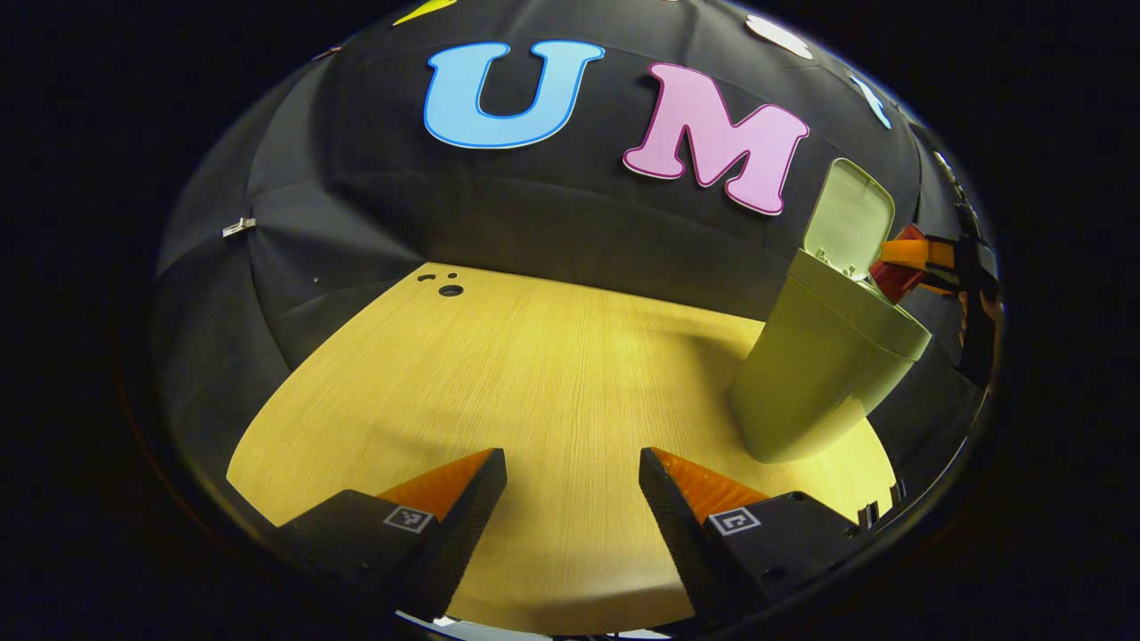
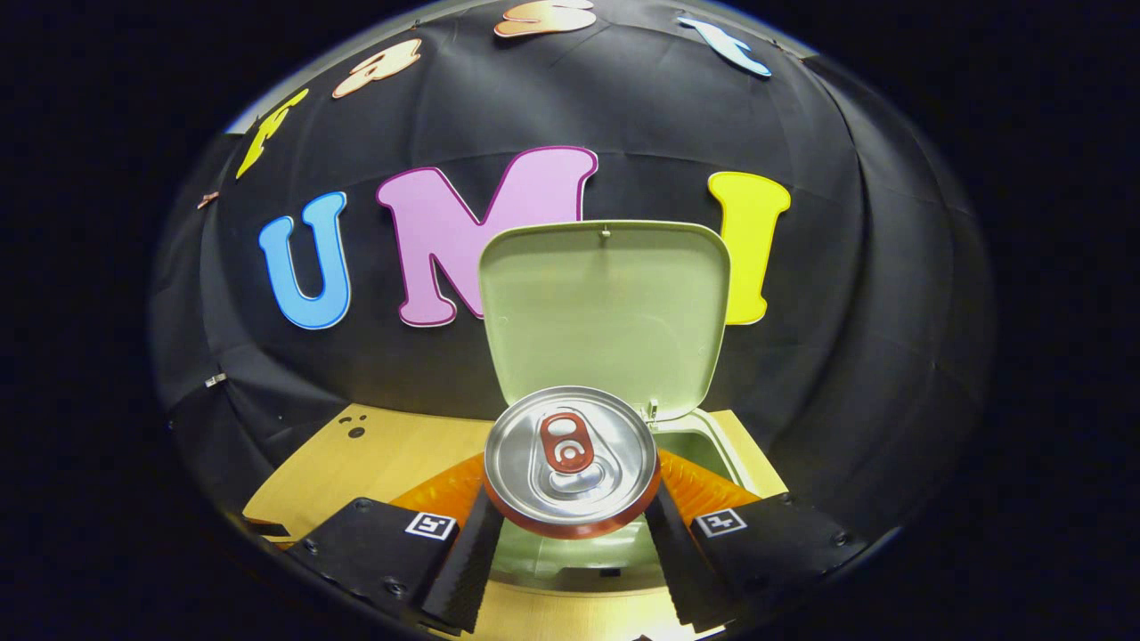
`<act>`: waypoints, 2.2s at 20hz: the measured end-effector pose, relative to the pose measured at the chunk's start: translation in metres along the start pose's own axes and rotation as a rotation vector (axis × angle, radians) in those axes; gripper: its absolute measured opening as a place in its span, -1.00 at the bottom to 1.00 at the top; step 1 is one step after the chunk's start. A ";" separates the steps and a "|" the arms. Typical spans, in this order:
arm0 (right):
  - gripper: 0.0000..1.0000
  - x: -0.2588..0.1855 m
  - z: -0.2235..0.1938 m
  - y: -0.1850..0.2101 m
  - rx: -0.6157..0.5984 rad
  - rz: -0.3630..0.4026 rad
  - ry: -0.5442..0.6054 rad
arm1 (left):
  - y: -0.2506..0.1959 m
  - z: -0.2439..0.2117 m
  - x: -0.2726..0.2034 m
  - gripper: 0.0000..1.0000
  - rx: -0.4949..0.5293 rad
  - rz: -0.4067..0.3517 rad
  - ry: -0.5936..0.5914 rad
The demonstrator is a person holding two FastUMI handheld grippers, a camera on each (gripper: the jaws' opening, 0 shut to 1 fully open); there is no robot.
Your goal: Press the lid of the desktop garbage bin to open it, pick up the crumpled paper on the desktop and throw it into the bin, then pick up the pop can on the desktop and drop it into the bin, and finally close the garbage bin lid.
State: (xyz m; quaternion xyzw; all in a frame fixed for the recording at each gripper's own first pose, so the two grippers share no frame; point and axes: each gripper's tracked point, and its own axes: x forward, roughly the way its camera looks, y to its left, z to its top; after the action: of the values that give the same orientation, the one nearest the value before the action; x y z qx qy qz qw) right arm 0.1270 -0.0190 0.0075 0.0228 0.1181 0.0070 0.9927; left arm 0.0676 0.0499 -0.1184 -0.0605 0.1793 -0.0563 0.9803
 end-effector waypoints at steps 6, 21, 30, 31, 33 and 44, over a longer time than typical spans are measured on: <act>0.64 0.018 -0.013 -0.005 -0.033 -0.006 0.027 | -0.010 -0.002 0.005 0.92 0.002 0.016 0.010; 0.93 0.010 0.001 -0.007 -0.032 -0.046 -0.015 | 0.005 -0.007 -0.008 0.92 0.018 0.023 0.027; 0.92 0.000 0.093 -0.005 -0.092 -0.052 -0.157 | 0.011 -0.015 -0.012 0.92 -0.001 0.024 0.037; 0.93 0.002 0.106 -0.005 -0.103 -0.051 -0.173 | 0.012 -0.015 -0.012 0.92 -0.001 0.026 0.038; 0.92 0.004 0.130 -0.005 -0.113 -0.056 -0.205 | 0.016 -0.015 -0.012 0.92 -0.001 0.039 0.038; 0.92 0.046 0.202 0.001 -0.108 -0.057 -0.314 | 0.037 -0.018 -0.021 0.92 -0.072 0.117 0.022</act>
State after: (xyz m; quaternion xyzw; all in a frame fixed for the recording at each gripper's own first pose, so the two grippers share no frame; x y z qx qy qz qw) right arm 0.2196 -0.0258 0.1933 -0.0329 -0.0384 -0.0187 0.9985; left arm 0.0452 0.0873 -0.1327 -0.0844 0.1951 0.0071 0.9771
